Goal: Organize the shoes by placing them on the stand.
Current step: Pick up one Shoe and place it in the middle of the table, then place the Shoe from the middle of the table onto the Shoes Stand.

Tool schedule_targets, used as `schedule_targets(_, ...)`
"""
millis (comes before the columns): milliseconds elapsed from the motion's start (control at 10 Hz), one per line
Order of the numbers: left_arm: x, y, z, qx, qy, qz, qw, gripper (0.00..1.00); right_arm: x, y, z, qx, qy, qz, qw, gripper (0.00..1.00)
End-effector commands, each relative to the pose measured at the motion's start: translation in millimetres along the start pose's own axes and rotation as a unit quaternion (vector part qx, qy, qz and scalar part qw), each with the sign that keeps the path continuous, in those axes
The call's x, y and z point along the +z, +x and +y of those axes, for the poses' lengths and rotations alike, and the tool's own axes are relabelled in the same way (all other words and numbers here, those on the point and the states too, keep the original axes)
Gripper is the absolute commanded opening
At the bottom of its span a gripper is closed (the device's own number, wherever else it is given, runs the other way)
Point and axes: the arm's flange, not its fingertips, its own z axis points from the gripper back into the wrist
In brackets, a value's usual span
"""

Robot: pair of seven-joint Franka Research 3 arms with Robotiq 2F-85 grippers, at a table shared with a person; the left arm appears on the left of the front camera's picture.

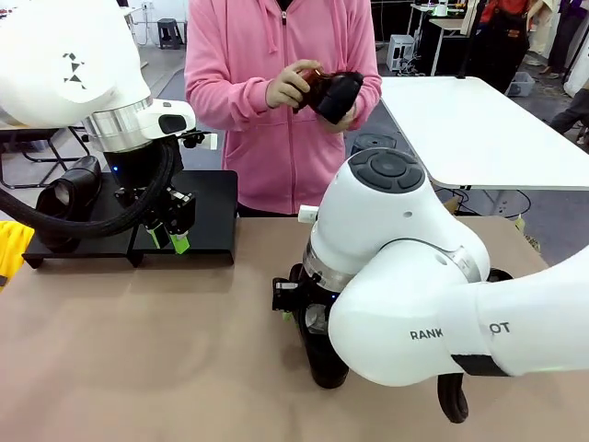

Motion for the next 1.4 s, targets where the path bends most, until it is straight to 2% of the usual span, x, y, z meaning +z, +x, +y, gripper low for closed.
schedule_targets(0,0,-3,1,0.000,-0.002,-0.005,1.000,0.40,30,-5,-7,-0.043,0.021,0.027,0.998,1.00)
schedule_targets(100,0,-3,1,0.000,-0.002,-0.005,1.000,0.40,0,0,0,0.000,0.000,0.000,1.000,1.00)
schedule_targets(1000,0,-3,1,0.000,-0.002,-0.005,1.000,0.40,0,0,0,0.000,0.000,0.000,1.000,1.00)
schedule_targets(1100,0,-3,1,0.000,-0.002,-0.005,1.000,0.40,2,-4,-1,-0.004,-0.003,0.010,1.000,1.00)
schedule_targets(1300,0,0,0,0.000,0.000,0.000,1.000,0.40,52,-4,-36,-0.013,-0.008,-0.023,1.000,1.00)
